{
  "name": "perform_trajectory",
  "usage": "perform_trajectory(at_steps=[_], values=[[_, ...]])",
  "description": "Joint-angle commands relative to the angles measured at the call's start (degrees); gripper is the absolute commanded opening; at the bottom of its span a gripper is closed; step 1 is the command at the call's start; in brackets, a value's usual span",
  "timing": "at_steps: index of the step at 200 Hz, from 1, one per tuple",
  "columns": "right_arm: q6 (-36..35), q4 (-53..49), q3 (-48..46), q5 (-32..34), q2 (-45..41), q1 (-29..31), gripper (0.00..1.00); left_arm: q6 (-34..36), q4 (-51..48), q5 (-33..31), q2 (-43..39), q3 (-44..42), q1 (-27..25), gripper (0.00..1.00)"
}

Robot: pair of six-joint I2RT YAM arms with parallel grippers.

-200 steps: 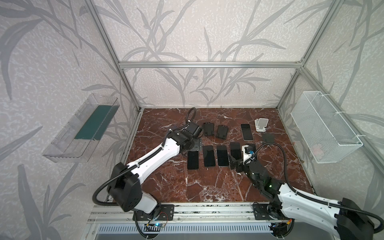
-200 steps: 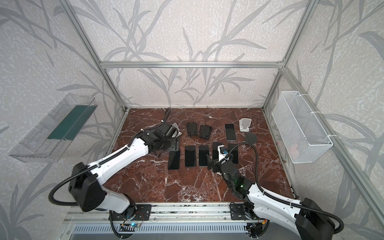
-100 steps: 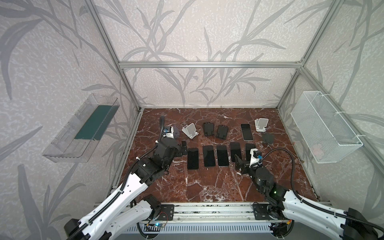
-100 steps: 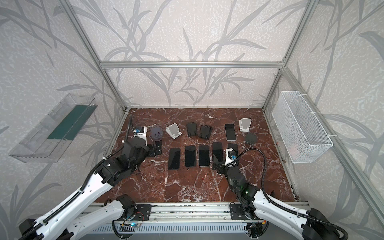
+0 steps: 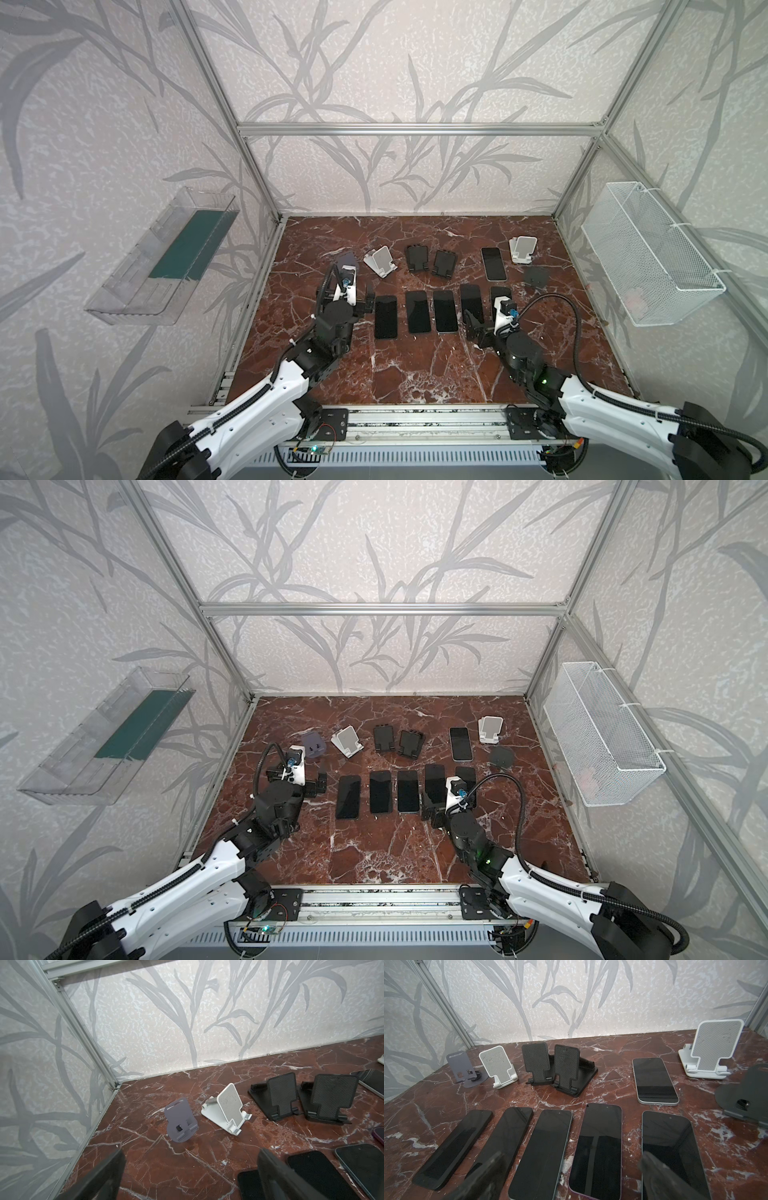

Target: Remove the phone from the phone stand

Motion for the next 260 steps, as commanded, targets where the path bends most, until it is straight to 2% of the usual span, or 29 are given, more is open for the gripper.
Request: perform_trajectory(at_steps=[1, 20, 31, 45, 66, 96, 110, 121, 135, 152, 169, 182, 188, 199, 210, 232, 260], values=[[0.57, 1.38, 0.57, 1.32, -0.34, -0.04, 0.99, 8.29, 21.22, 0.27, -0.4, -4.23, 0.95, 0.99], [0.81, 1.75, 0.74, 1.69, 0.4, -0.04, 0.99, 10.05, 20.05, 0.57, 1.24, -5.21, 1.72, 0.99], [0.66, 1.9, 0.99, 1.67, 0.76, -0.05, 0.99, 11.46, 20.44, -1.54, 2.82, -6.09, 1.77, 0.99], [0.29, 1.69, 1.12, 1.94, 1.07, -0.05, 0.99, 11.02, 25.68, -4.89, 5.39, -8.43, 2.57, 0.99], [0.72, 0.87, 1.01, 2.54, 0.25, -0.05, 0.99, 10.74, 34.89, -5.05, 11.44, -11.8, 6.55, 0.99], [1.0, 0.56, 1.16, 2.86, 0.4, -0.11, 0.99, 7.45, 42.51, -3.73, 22.69, -12.99, 14.09, 0.99], [0.82, 1.2, 1.17, 2.94, 0.9, -0.18, 0.99, 4.55, 48.27, -1.74, 31.21, -13.02, 17.56, 0.99], [0.81, 1.2, 1.17, 2.8, 0.85, -0.12, 0.99, 5.89, 55.77, -0.98, 39.11, -12.0, 18.4, 0.99], [0.84, 1.07, 1.01, 2.96, 0.49, -0.13, 0.99, 7.15, 55.58, 1.32, 44.89, -8.04, 20.32, 0.99], [0.56, 0.78, 0.99, 3.35, -0.27, -0.22, 0.99, 2.42, 55.69, 1.95, 45.22, -8.01, 24.21, 0.99], [0.37, 0.41, 0.78, 3.62, -0.99, -0.22, 0.99, -3.74, 52.64, 11.38, 44.85, -8.93, 29.96, 0.99], [0.15, 0.49, 0.67, 3.7, -1.18, -0.26, 0.99, -3.14, 53.22, 12.44, 47.21, -6.78, 31.07, 0.99], [-0.14, 0.57, 0.73, 3.61, -1.22, -0.25, 0.99, -3.65, 48.01, 12.43, 45.47, -5.77, 30.93, 0.99], [-1.31, 0.79, 0.67, 3.47, -1.3, -0.22, 0.99, -5.04, 36.19, 16.63, 42.62, -2.11, 32.44, 0.99], [-3.13, 0.5, 0.71, 3.59, -1.5, -0.23, 0.99, -5.76, 32.38, 20.63, 42.33, -0.36, 34.07, 0.99], [-3.63, 0.62, 0.25, 6.05, -1.71, -0.22, 0.99, -5.28, 35.31, 20.95, 42.92, -1.32, 34.14, 0.99], [-10.0, 3.62, 0.44, 9.94, 2.3, -0.22, 0.99, -5.4, 34.54, 20.53, 42.9, -0.97, 34.16, 0.99]])
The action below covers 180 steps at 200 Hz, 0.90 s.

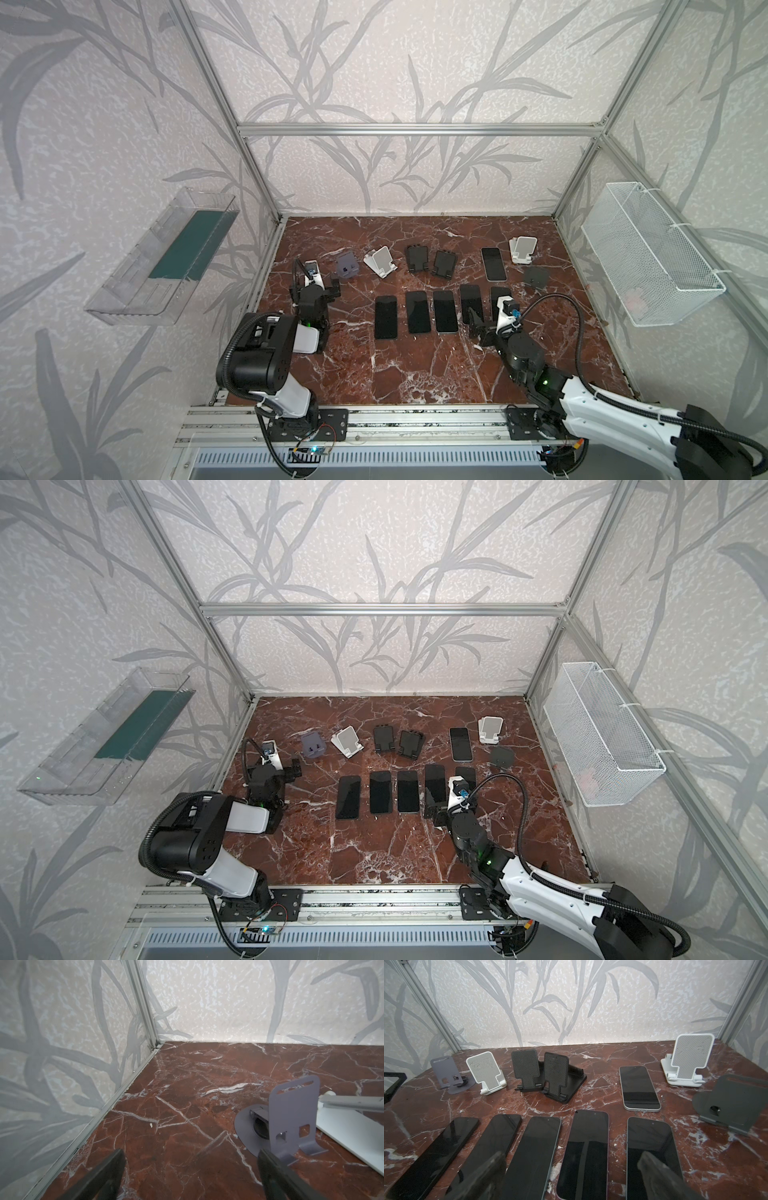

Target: Remove the phone from the phone stand

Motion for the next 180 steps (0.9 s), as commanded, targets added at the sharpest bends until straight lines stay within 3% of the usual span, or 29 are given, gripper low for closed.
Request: perform_trajectory(at_steps=[1, 33, 44, 51, 59, 70, 90, 114, 128, 133, 143, 150, 159, 180], values=[[-5.39, 2.96, 0.46, 4.78, 2.7, -0.18, 0.99, -0.79, -2.4, 1.91, -0.8, 0.17, 0.27, 0.99], [-14.17, 15.24, -1.77, -2.09, 5.92, -0.37, 0.99, -0.96, -2.92, 1.56, -0.67, 0.59, 0.32, 0.99], [-16.75, 19.0, -3.29, 2.38, 5.89, -0.35, 0.99, -0.95, -2.87, 1.56, -0.65, 0.58, 0.39, 0.99], [-15.01, 22.29, -4.83, 7.27, 5.44, -0.7, 0.99, -1.04, -2.97, 1.55, -0.65, 0.6, 0.31, 0.99], [-13.17, 26.83, -7.53, 8.36, 4.32, -2.3, 0.99, -0.92, -2.87, 1.6, -0.63, 0.55, 0.31, 0.99], [-9.82, 22.79, -7.69, 11.01, 0.44, -3.74, 0.99, -0.96, -2.9, 1.56, -0.65, 0.72, 0.31, 0.99], [-9.19, 12.44, -7.08, 8.37, -10.44, -5.79, 0.99, -0.98, -3.04, 1.63, -0.7, 0.65, 0.31, 0.99], [-27.2, 5.27, -5.24, 7.39, -22.12, -8.8, 0.99, -1.03, -3.25, 1.81, -0.64, 0.81, 0.4, 0.99], [-34.68, 4.75, -6.24, 2.72, -23.48, -15.61, 0.99, -1.02, -3.37, 1.89, -0.72, 0.89, 0.39, 0.99], [-33.57, 4.4, -6.82, 0.75, -22.81, -19.55, 0.99, -1.05, -3.45, 1.97, -0.72, 0.87, 0.44, 0.99], [-23.96, 3.13, -7.68, -4.0, -20.1, -28.16, 0.99, -1.0, -3.46, 1.94, -0.72, 0.95, 0.45, 0.99], [-17.67, 2.05, -7.64, -10.33, -17.57, -34.32, 0.99, -0.99, -3.5, 2.01, -0.72, 0.87, 0.48, 0.99], [-14.59, 3.94, -7.63, -17.75, -13.59, -40.29, 0.99, -1.04, -3.56, 2.06, -0.72, 0.95, 0.54, 0.99], [-13.88, 18.13, -6.95, -19.45, 0.27, -42.98, 0.99, -1.06, -3.64, 2.14, -0.72, 0.97, 0.49, 0.99]])
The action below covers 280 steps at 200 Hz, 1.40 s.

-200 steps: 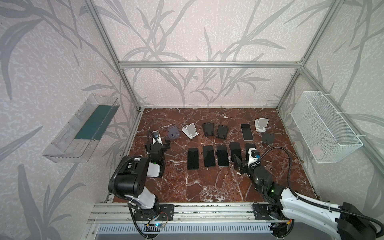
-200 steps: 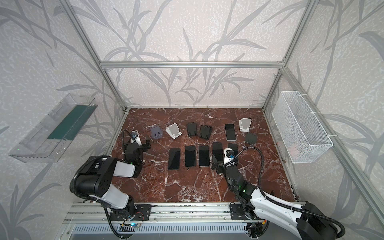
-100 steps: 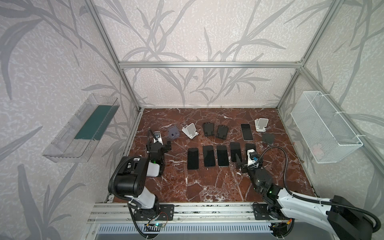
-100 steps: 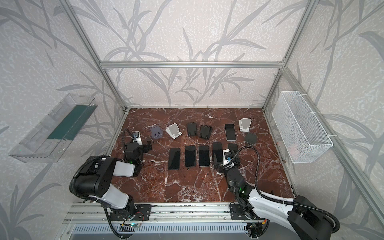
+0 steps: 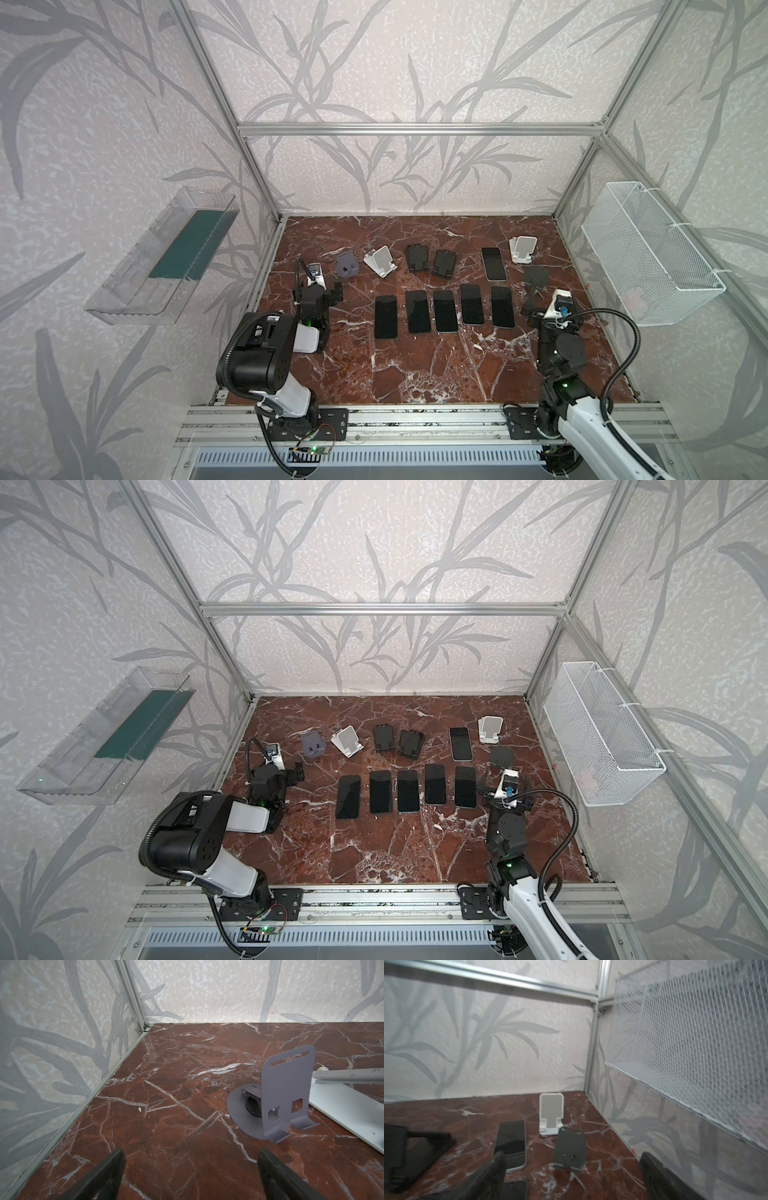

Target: Remove the phone from the phone stand

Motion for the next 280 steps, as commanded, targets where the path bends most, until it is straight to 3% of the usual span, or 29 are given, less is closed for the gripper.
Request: perform_trajectory(at_steps=[1, 25, 45, 62, 72, 95, 110, 280], values=[[4.26, 11.34, -1.68, -10.32, 11.53, -2.43, 0.99, -0.36, 0.1, 0.47, -0.72, 0.91, 0.18, 0.99], [2.61, 21.82, 3.41, -20.31, 30.68, -2.47, 0.99, -0.4, -0.14, 0.62, -0.72, 0.97, 0.29, 0.99], [3.15, 39.37, 4.88, -20.69, 50.02, -2.42, 0.99, -0.4, -0.18, 0.73, -0.72, 1.07, 0.27, 0.99], [1.7, 39.01, 10.53, -24.06, 58.19, -2.17, 0.99, -0.49, -0.55, 1.42, -0.72, 1.19, 0.61, 0.99], [0.19, 37.66, 10.76, -26.79, 57.83, -2.04, 0.99, -0.72, -1.89, 3.14, -0.93, 1.7, 1.29, 0.99], [2.95, 25.71, 15.92, -18.24, 55.64, -1.73, 0.99, -0.93, -2.42, 4.09, -1.03, 1.95, 1.67, 0.99], [2.73, 16.42, 19.85, -16.86, 54.51, -1.05, 0.99, -0.99, -2.48, 4.09, -1.0, 1.95, 1.69, 0.99], [2.12, 18.11, 19.52, -15.78, 55.17, -0.37, 0.99, -1.54, -3.74, 5.24, -1.15, 2.47, 2.55, 0.99]])
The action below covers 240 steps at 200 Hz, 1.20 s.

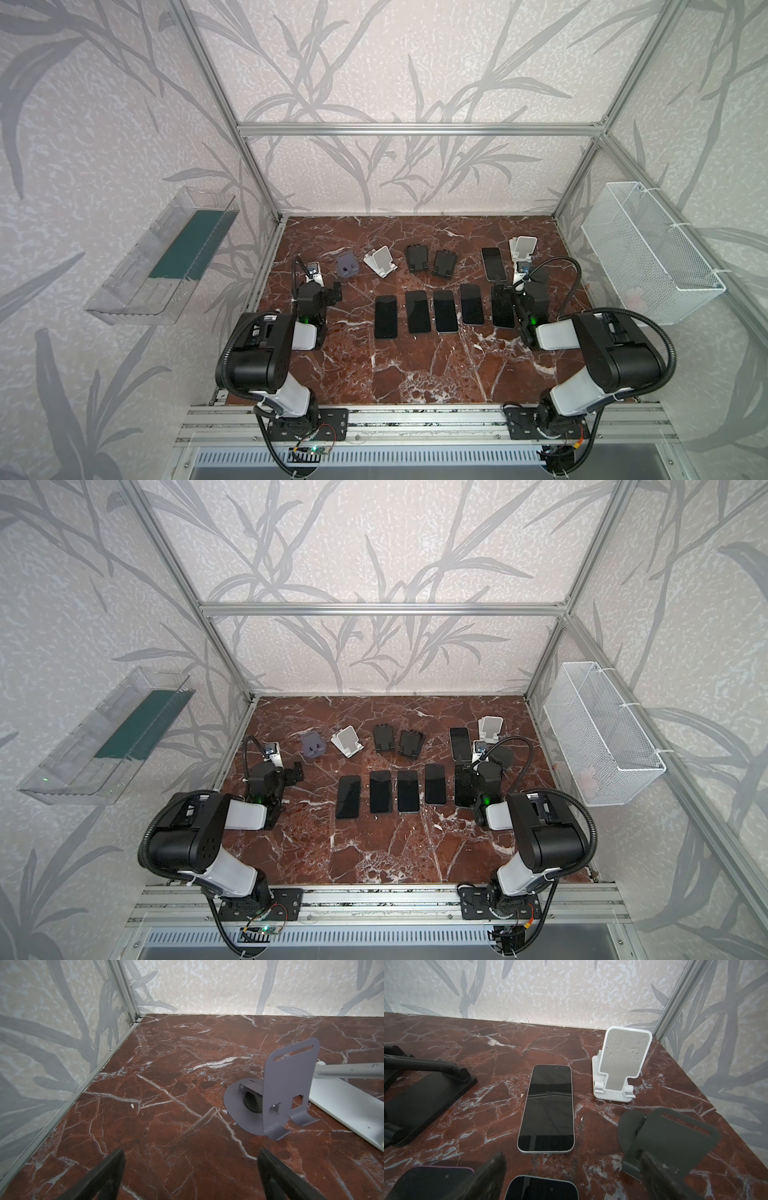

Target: Remove the phone from the phone stand

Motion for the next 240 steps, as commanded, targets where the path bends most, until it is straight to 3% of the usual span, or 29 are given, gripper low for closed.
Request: perform_trajectory(at_steps=[1, 240], values=[[-0.08, 0.83, -0.12, 0.94, -0.51, 0.37, 0.99, -0.5, 0.41, 0.38, -1.13, 0.85, 0.3, 0.99], [-1.62, 0.96, 0.14, 3.01, -0.23, 1.93, 0.99, -0.14, 1.46, -1.42, -1.07, 0.43, -0.47, 0.99]])
